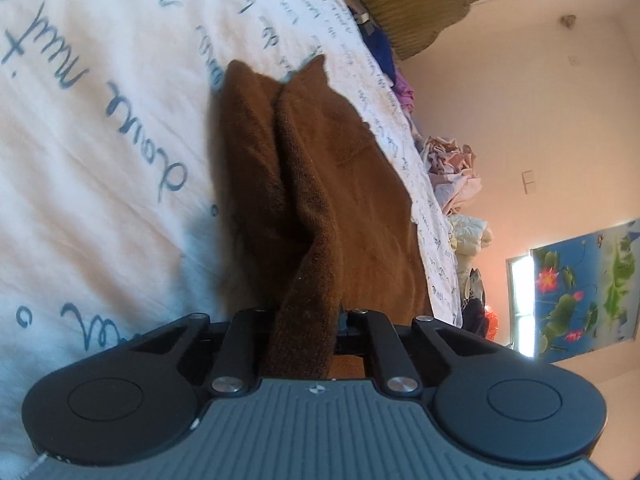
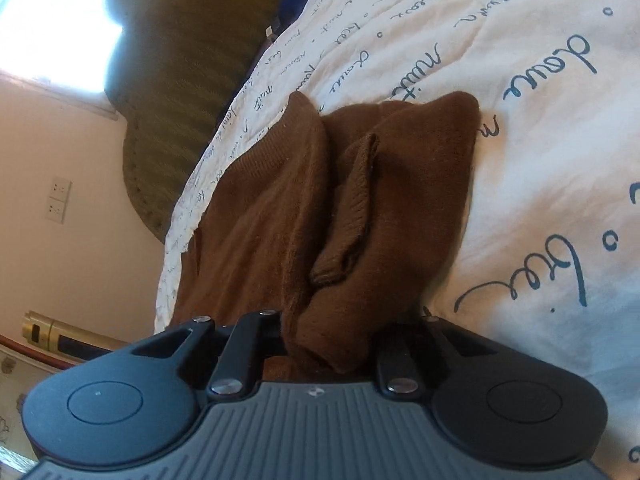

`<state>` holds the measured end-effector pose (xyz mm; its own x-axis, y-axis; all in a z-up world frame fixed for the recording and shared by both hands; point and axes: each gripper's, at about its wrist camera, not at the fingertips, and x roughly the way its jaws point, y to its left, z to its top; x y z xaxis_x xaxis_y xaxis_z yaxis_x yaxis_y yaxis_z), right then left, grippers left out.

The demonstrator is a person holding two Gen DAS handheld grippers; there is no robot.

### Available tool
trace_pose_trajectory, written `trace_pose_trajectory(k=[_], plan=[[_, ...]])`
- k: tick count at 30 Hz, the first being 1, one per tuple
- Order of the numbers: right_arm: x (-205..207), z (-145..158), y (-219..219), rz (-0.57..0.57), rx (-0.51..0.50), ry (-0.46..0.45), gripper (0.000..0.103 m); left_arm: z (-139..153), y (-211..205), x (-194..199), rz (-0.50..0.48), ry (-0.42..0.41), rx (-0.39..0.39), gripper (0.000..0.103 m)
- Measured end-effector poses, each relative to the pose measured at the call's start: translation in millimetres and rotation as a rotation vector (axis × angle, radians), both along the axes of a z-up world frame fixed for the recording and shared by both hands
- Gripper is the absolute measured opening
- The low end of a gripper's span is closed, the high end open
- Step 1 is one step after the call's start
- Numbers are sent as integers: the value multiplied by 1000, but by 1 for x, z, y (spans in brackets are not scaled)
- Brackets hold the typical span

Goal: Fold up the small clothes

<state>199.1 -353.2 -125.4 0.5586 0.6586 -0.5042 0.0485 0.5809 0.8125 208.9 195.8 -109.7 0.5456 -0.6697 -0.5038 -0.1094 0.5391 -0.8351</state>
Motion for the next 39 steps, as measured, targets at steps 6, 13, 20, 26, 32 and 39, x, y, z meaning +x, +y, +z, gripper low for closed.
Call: trace_pose_trajectory(k=[6,13,20,26,32,39], plan=[[-8,54,11,33,-107,-107,13,38,5,-8,2,-57,-25,11],[-36,97,14,87,-155,-178,13,65,3,-33,-16,-64,5,11],[-97,86,0,119,-145,-162,13,50,6,-100,-30,-21,0,11],[-160,53,-13,119,-173,-132,14,21,19,-165,1,32,9,11],[-169,23,-32,77,-124,-98,77,4,56,-196,98,87,47,25],[-139,20,-64,-35,-34,-104,84,85,57,-213,91,-73,174,80]])
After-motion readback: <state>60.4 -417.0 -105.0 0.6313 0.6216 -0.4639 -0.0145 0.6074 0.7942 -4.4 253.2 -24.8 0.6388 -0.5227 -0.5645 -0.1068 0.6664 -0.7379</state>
